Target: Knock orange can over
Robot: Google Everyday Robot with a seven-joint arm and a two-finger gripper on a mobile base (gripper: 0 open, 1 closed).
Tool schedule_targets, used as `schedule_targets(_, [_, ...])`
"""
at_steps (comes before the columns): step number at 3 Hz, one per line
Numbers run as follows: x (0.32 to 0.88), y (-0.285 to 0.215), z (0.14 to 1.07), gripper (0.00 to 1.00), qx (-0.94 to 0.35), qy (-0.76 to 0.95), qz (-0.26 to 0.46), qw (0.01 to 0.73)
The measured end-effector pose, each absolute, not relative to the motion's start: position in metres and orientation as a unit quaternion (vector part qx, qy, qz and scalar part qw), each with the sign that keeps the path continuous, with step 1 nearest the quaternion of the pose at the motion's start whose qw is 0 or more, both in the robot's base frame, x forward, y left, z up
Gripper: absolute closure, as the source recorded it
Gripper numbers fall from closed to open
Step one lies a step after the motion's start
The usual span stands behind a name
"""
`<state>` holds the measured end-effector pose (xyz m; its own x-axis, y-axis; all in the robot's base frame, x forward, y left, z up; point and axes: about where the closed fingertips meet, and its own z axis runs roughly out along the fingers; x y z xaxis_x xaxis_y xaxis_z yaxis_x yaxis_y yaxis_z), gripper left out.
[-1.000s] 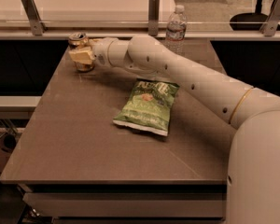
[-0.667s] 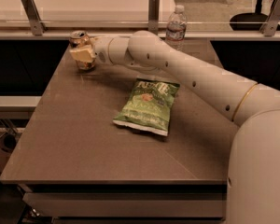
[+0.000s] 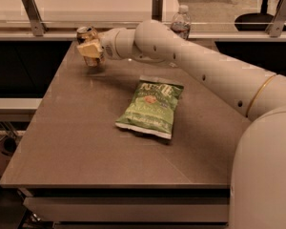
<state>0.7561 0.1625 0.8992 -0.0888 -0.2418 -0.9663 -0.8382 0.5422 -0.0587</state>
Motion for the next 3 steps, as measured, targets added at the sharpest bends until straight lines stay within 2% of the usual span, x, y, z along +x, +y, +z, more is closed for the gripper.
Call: schedule_targets(3, [0.746,0.141,0.907,1.0,-0.425,0.742,0.213,0.472])
